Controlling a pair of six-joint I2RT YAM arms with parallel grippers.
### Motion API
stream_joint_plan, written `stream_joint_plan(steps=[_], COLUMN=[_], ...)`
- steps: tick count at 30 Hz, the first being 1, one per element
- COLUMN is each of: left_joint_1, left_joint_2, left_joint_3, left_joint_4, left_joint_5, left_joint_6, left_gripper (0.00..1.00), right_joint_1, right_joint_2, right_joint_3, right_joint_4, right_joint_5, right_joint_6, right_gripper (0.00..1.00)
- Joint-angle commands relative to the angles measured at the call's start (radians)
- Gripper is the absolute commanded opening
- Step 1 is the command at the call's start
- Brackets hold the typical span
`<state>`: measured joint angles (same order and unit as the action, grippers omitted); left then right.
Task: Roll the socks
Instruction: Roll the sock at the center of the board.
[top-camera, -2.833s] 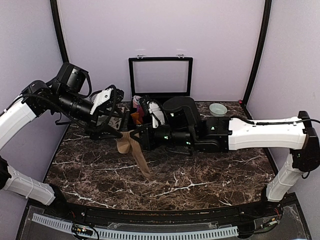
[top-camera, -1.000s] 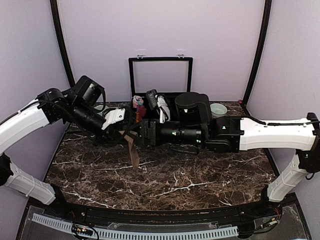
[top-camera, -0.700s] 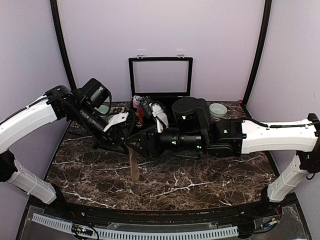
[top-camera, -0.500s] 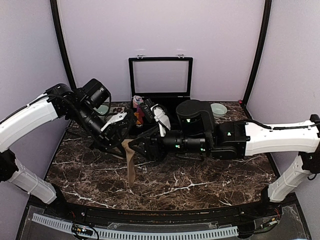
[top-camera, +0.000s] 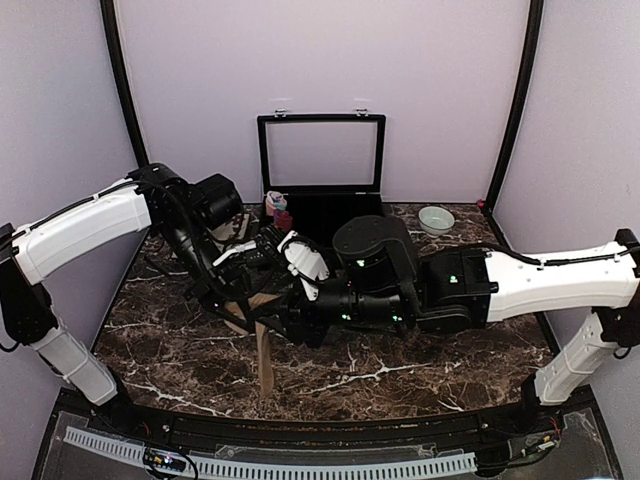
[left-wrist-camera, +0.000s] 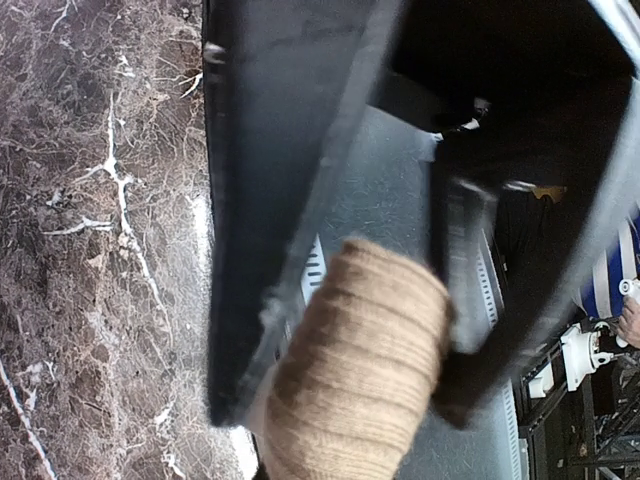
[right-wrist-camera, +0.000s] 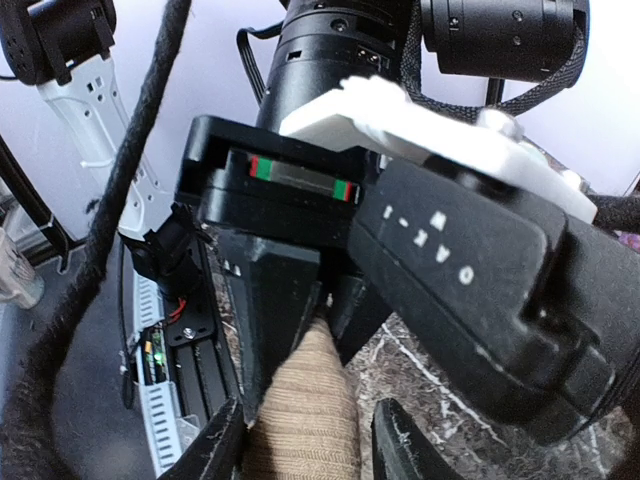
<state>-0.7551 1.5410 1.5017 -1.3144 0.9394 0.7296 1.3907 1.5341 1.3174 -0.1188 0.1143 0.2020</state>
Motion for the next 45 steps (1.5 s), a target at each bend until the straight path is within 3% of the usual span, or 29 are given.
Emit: stream_joint_plan(steps=[1, 7, 12, 14, 17, 20, 24, 32, 34, 36, 39, 40, 43, 44, 45], left_joint_1=[0.005, 0.005, 0.005, 0.005, 0.004, 0.002, -0.005, -0.103, -0.113, -0.121, -0.139, -0.145, -0.151, -0.155, -0.158], left_joint_2=[-0.047, -0.034, -0.048, -0.059, -0.11, -0.145, -0.184, -0.24, -0.254, -0.265, -0.274, -0.28, -0.29, -0.291, -0.291], left_joint_3=[0.022, 0.05, 0.045, 0.04, 0.007, -0.006, -0.036, -0.109, -0.144, -0.165, -0.191, -0.2, -0.195, -0.186, -0.18], left_joint_4=[-0.065, -0.148, -0.124, -0.054, 0.11, 0.213, 0.338, 0.409, 0.424, 0.438, 0.47, 0.499, 0.528, 0.523, 0.514], left_joint_5=[0.038, 0.08, 0.052, -0.032, -0.205, -0.391, -0.577, -0.754, -0.796, -0.834, -0.929, -0.962, -0.982, -0.969, -0.953], left_joint_6=[0.056, 0.126, 0.117, 0.062, -0.036, -0.051, -0.054, -0.001, 0.025, 0.05, 0.068, 0.073, 0.072, 0.07, 0.071], left_gripper=[0.0, 0.0, 0.0, 0.14, 0.42, 0.46, 0.42, 0.4, 0.33, 0.17, 0.11, 0.15, 0.42, 0.59, 0.9], right_joint_1=[0.002, -0.003, -0.002, -0.002, -0.002, -0.003, -0.004, -0.049, -0.07, -0.093, -0.121, -0.125, -0.135, -0.136, -0.137], right_joint_2=[-0.006, -0.015, -0.018, -0.016, 0.002, 0.036, 0.08, 0.11, 0.101, 0.084, 0.075, 0.076, 0.091, 0.099, 0.104], right_joint_3=[0.005, -0.001, 0.006, 0.002, 0.008, 0.033, 0.077, 0.068, 0.037, 0.0, -0.035, -0.04, -0.029, -0.024, -0.022], right_joint_4=[-0.02, -0.027, -0.003, 0.018, 0.043, 0.043, 0.029, 0.089, 0.132, 0.177, 0.215, 0.221, 0.213, 0.212, 0.215], right_joint_5=[0.069, 0.072, 0.027, 0.006, -0.017, -0.006, 0.035, 0.026, -0.006, -0.045, -0.09, -0.1, -0.123, -0.128, -0.133], right_joint_6=[-0.009, 0.0, 0.0, 0.015, 0.044, 0.09, 0.163, 0.373, 0.428, 0.48, 0.548, 0.565, 0.597, 0.599, 0.603], right_gripper=[0.37, 0.26, 0.08, 0.01, 0.0, 0.0, 0.0, 0.0, 0.0, 0.0, 0.0, 0.0, 0.0, 0.0, 0.0])
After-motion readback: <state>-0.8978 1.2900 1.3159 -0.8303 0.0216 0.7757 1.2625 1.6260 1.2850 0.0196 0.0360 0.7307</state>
